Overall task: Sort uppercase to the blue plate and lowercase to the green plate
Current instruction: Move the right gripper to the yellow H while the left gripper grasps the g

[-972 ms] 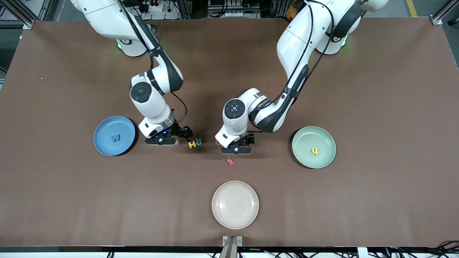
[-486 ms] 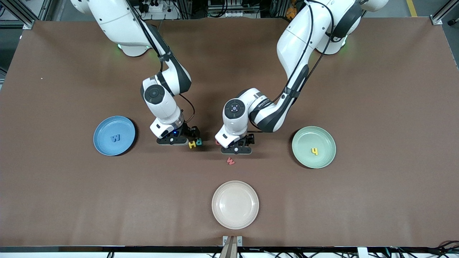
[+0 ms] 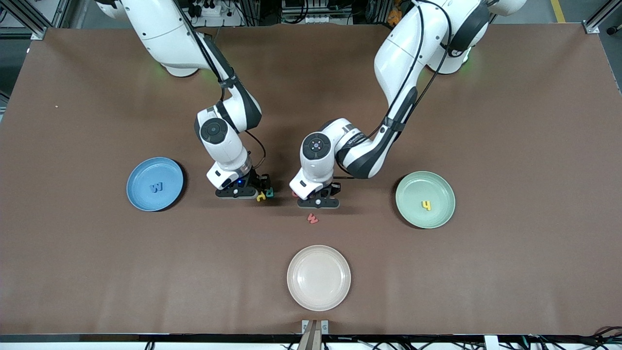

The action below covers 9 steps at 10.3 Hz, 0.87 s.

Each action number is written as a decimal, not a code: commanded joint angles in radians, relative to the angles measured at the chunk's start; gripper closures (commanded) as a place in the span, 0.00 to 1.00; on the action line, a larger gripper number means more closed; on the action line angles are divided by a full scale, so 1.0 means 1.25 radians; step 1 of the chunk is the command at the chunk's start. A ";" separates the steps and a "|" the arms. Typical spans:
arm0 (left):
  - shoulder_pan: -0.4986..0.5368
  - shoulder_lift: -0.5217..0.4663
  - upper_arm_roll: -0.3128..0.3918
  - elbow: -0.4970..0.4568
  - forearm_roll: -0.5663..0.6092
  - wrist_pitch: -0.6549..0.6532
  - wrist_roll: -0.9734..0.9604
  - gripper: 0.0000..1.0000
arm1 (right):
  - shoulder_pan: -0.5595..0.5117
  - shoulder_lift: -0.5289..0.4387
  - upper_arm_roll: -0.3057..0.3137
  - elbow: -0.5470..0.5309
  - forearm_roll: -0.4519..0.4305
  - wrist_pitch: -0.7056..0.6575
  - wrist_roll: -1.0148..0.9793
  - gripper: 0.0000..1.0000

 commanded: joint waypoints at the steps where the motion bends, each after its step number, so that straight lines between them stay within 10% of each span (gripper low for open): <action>1: -0.006 0.005 0.010 -0.001 -0.015 -0.010 -0.017 1.00 | 0.011 0.010 -0.013 0.012 -0.019 0.000 0.007 0.30; 9: 0.084 -0.120 0.010 -0.061 -0.032 -0.129 -0.020 1.00 | 0.012 0.026 -0.016 0.019 -0.038 0.012 0.001 0.30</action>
